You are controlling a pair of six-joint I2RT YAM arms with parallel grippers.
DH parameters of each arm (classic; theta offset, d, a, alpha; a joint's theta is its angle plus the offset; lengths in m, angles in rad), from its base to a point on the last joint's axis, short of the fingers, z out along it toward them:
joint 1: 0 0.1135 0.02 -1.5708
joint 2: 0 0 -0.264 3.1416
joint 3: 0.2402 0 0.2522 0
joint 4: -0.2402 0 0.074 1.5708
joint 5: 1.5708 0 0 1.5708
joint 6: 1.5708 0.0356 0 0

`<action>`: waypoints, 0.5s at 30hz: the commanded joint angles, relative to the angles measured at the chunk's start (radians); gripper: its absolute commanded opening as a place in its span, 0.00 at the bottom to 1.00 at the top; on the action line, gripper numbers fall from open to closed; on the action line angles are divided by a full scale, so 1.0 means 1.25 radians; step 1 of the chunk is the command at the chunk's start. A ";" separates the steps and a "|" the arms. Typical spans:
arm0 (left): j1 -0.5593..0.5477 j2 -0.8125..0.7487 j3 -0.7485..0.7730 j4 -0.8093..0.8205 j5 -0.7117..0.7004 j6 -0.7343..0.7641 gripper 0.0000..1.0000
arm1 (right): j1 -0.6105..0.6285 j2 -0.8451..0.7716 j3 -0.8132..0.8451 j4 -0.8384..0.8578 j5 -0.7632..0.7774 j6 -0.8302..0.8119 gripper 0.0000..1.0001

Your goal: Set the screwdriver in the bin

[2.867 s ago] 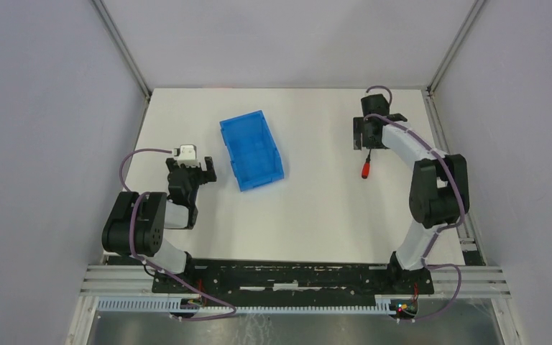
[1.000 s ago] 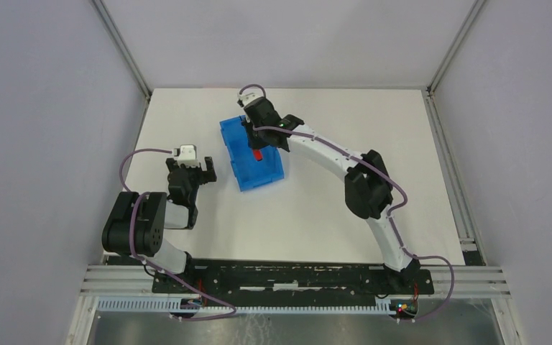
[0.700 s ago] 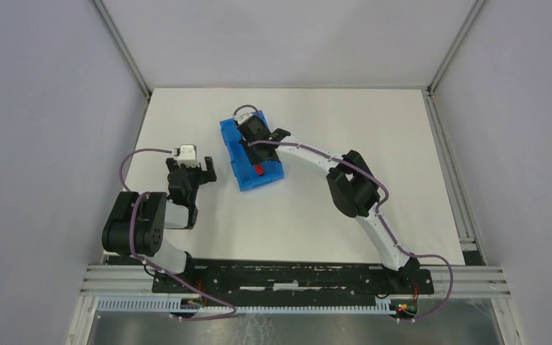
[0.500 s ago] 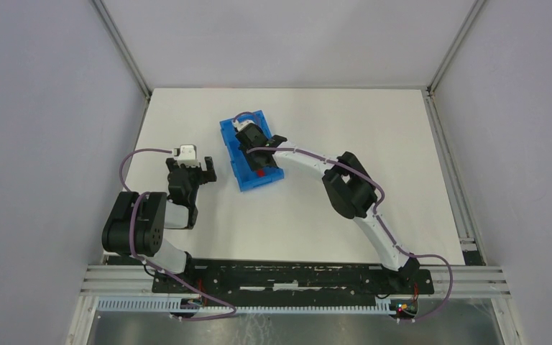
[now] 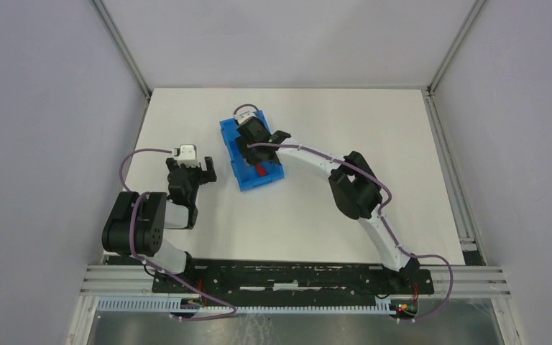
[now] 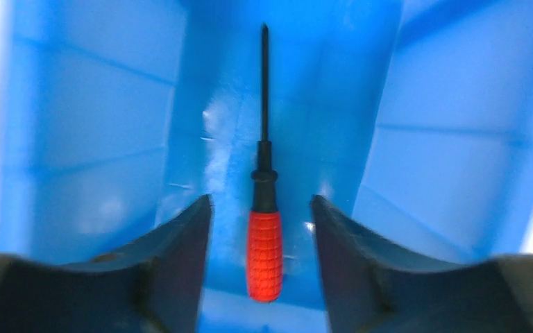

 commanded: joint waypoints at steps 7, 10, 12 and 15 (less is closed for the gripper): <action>0.006 -0.014 0.002 0.025 0.011 -0.023 1.00 | -0.012 -0.404 -0.169 0.158 -0.085 -0.142 0.98; 0.006 -0.014 0.002 0.026 0.012 -0.023 1.00 | -0.048 -0.527 -0.287 0.182 -0.082 -0.154 0.98; 0.006 -0.014 0.002 0.025 0.010 -0.023 1.00 | -0.075 -0.600 -0.373 0.199 -0.079 -0.161 0.98; 0.006 -0.014 0.002 0.026 0.011 -0.023 1.00 | -0.111 -0.715 -0.526 0.237 -0.009 -0.183 0.98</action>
